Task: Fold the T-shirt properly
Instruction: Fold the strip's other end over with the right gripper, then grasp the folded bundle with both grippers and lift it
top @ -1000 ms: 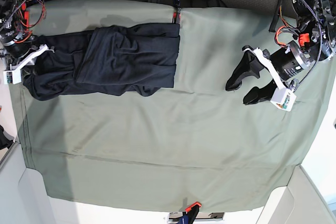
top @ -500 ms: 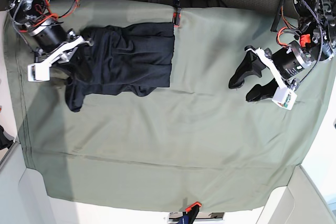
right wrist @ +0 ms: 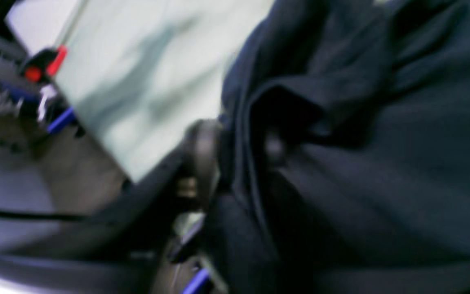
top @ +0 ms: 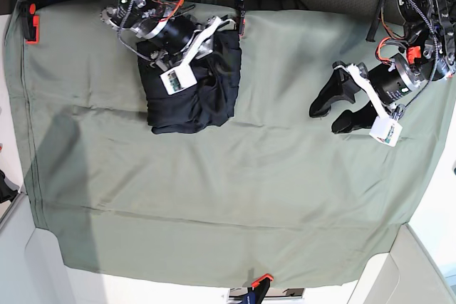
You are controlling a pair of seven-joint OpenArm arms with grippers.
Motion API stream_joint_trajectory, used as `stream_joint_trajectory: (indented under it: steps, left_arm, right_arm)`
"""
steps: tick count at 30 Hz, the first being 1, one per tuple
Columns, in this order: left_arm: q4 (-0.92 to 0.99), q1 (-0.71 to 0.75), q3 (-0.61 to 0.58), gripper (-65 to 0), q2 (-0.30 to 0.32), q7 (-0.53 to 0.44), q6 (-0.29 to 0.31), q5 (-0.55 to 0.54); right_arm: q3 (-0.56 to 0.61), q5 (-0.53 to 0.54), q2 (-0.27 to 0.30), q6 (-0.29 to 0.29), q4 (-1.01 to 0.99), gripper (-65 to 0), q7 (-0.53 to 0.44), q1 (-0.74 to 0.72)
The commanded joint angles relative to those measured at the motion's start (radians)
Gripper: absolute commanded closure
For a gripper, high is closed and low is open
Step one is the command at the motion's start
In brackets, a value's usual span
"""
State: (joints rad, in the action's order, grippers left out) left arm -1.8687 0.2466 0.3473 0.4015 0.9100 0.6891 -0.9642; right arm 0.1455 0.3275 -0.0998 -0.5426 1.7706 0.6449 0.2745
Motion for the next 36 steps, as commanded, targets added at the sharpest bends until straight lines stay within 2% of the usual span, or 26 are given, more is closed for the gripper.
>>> stream_joint_trajectory:
  steps: [1,2,3,10,15,19,21,22,24,25,26,28,30,32,36]
  left_arm:
    - [-0.012,-0.008,0.006,-43.6,0.014,-0.012,0.009,-0.038]
    - [-0.012,-0.008,0.006,-43.7,0.014,-0.005,0.009,-0.049]
    - [-0.012,-0.008,0.006,-43.7,0.014,0.003,0.009,-0.060]
    - [-0.013,-0.008,0.006,-43.7,0.014,0.083,0.009,-0.163]
    - [-0.013,-0.008,0.006,-43.6,0.014,0.130,0.009,-0.215]
    - [-0.013,-0.008,0.006,-43.6,0.014,0.135,0.009,-0.229]
    - [-0.020,-0.008,0.002,-43.0,0.014,0.151,0.009,-0.244]
    - [-0.027,-0.008,-0.006,-39.9,0.017,0.172,0.009,-0.262]
    - [-0.053,-0.008,-0.047,-26.1,0.024,0.223,0.009,-0.309]
    - [-0.071,-0.008,-0.082,-17.8,0.032,0.247,0.009,-0.332]
    - [-0.091,-0.008,-0.126,-11.0,0.037,0.270,0.009,-0.346]
    - [-0.135,-0.008,-0.236,-2.7,0.048,0.300,0.009,-0.356]
    - [-0.180,-0.008,-0.363,0.0,0.050,0.304,0.009,-0.323]
    - [-0.206,-0.009,-0.495,0.0,0.046,0.284,0.009,-0.231]
    - [-0.204,-0.012,-0.721,0.0,0.024,0.146,0.009,0.113]
  right_arm:
    - [0.024,0.016,-0.005,-0.007,0.003,-30.0,-0.023,-0.005]
    - [0.046,0.017,-0.002,-0.008,0.000,-34.9,-0.019,-0.005]
    - [0.071,0.018,0.001,-0.012,0.002,-35.9,-0.020,-0.005]
    - [0.199,-0.018,0.003,-0.012,0.109,-35.8,-0.016,-0.019]
    - [0.210,-0.026,0.003,-0.011,0.139,-35.8,-0.013,-0.076]
    - [0.206,-0.113,0.003,-0.010,0.140,-35.7,-0.008,-0.131]
    - [0.192,-0.150,0.003,0.005,0.140,-31.5,-0.008,-0.163]
    - [0.180,-0.171,0.003,0.017,0.140,-25.3,-0.008,-0.179]
    - [0.148,-0.215,0.003,0.042,0.140,-3.9,-0.008,-0.208]
    - [0.126,-0.238,0.003,0.052,0.140,0.0,-0.008,-0.222]
    - [0.098,-0.261,0.003,0.057,0.140,0.0,-0.009,-0.235]
    - [0.035,-0.280,0.003,0.089,0.138,0.0,-0.009,-0.264]
    - [-0.038,-0.283,0.003,0.111,0.138,0.0,-0.010,-0.290]
    - [-0.108,-0.283,0.003,0.127,0.132,0.0,-0.013,-0.312]
    - [-0.216,-0.276,0.007,0.128,0.071,0.0,-0.026,-0.346]
